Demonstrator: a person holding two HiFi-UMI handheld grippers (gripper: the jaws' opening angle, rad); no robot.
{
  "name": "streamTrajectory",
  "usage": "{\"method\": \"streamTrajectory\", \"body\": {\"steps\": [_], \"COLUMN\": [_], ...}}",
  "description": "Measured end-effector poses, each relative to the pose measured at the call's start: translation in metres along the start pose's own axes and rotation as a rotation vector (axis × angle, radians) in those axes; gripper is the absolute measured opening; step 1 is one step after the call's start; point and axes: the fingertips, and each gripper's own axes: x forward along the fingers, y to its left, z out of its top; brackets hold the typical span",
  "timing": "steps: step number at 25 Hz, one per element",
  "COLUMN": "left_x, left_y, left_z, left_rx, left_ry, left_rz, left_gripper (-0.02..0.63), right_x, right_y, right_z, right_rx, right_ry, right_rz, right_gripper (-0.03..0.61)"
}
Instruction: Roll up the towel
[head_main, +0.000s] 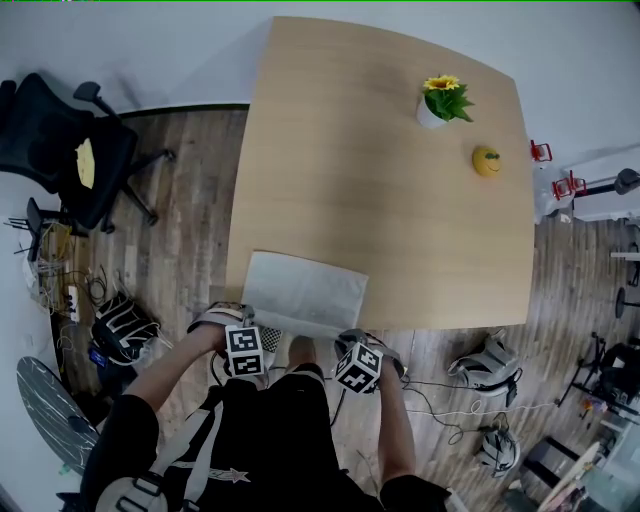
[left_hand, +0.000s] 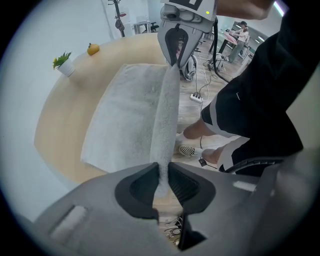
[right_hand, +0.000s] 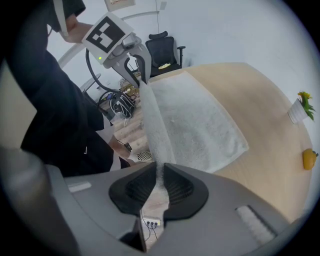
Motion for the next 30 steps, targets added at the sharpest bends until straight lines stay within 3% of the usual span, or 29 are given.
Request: {"method": "streamTrajectory", "body": {"steps": [5, 16, 30], "left_x": [0.0, 0.0, 0.003], "left_y": [0.003, 0.013, 0.037], "left_z": [0.0, 0.002, 0.005], "left_rx": [-0.006, -0.026, -0.049], "left_ry": [0.012, 0.021, 0.025], "left_rz": [-0.035, -0.076, -0.032], "left_gripper": [0.075, 0.075, 0.078], "right_x": [-0.005, -0.01, -0.009], "right_y": [-0.004, -0.023, -0.049], "right_z": [0.003, 0.011, 0.016], "right_rx": [0.013, 0.02, 0.025], "right_ry": [0.001, -0.005, -0.034], "right_rz": [0.051, 0.072, 0.012], "right_gripper": [0.054, 0.055, 0.057]}}
